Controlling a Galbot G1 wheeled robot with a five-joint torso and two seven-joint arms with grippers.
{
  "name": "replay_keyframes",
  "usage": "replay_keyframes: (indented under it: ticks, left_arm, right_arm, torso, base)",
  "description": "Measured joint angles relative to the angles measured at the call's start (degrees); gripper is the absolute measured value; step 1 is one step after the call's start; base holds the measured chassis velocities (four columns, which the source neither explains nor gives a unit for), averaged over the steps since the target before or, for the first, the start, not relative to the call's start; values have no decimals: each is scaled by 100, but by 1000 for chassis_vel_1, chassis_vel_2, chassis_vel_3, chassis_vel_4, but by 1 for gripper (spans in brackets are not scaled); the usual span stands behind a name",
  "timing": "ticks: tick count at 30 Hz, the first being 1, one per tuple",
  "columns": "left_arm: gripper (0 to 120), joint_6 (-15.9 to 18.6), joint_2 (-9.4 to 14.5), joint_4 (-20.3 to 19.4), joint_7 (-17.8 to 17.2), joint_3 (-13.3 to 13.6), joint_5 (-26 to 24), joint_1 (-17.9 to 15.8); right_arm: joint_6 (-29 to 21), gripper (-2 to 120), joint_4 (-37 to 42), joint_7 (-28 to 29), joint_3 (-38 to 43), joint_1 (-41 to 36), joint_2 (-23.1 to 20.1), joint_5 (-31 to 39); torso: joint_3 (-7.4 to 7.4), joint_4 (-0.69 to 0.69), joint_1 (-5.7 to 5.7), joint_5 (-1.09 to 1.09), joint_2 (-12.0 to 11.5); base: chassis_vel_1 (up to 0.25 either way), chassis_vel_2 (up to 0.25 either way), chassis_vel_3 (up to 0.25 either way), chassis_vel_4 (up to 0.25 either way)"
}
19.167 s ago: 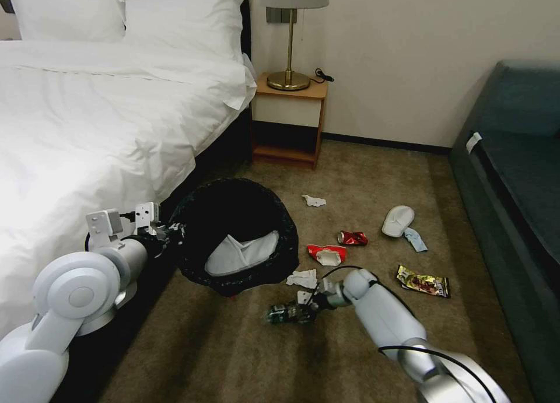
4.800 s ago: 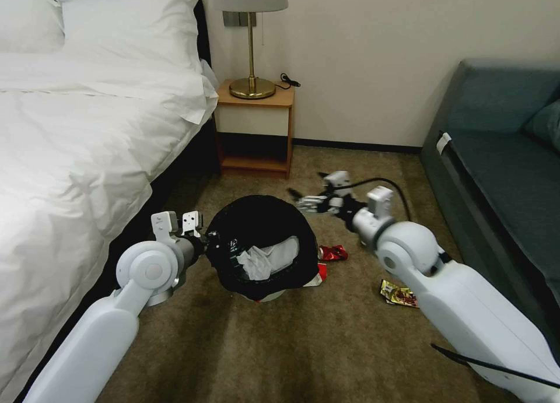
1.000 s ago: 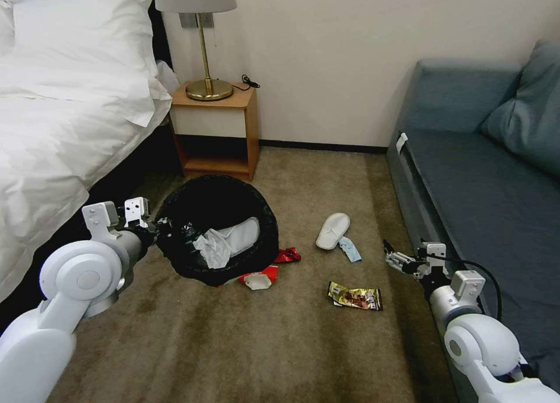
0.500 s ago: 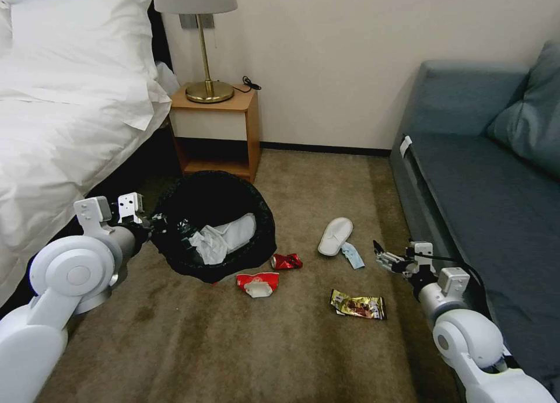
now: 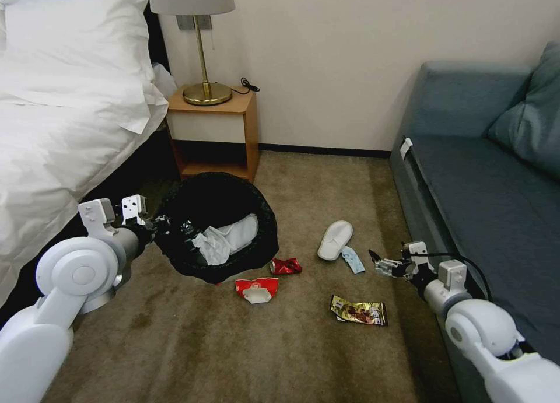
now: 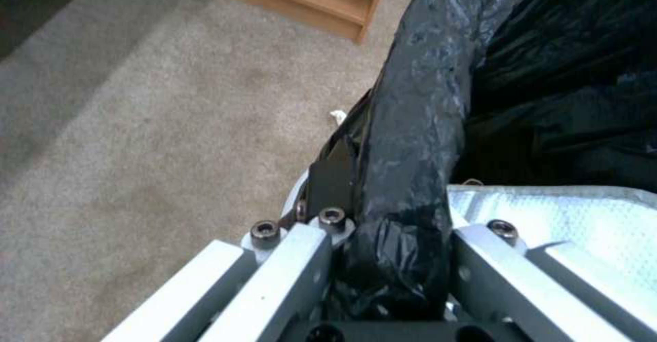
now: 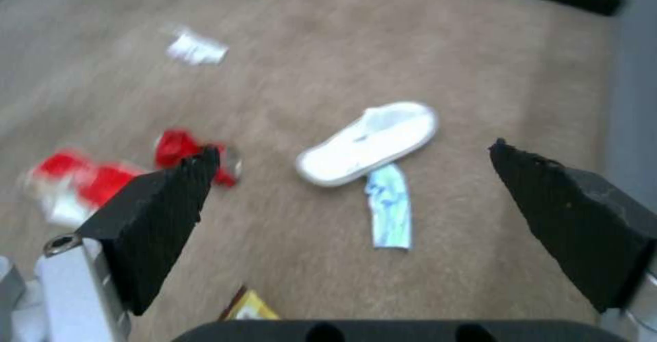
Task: Pick up the trash bin, then pick up the garbage on the floor and place it into the trash bin.
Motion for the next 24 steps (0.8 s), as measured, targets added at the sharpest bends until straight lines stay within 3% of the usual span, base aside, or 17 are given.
replay_keyframes:
  ticks: [14,24]
  left_arm:
    - [2,0,-129,164,155,160,191,-90]
    - [2,0,-288,144,158,244,303,-77]
  right_arm:
    - [-434,100,-993,-1682,-833,654,-1121,-279]
    - [-540,100,-1473,-2293,-1846,1558,-1148,-204]
  torso:
    - [0,-2,0,2,0]
    - [0,-1,0,-1,0]
  base:
    - [0,0,0,0]
    - [0,0,0,0]
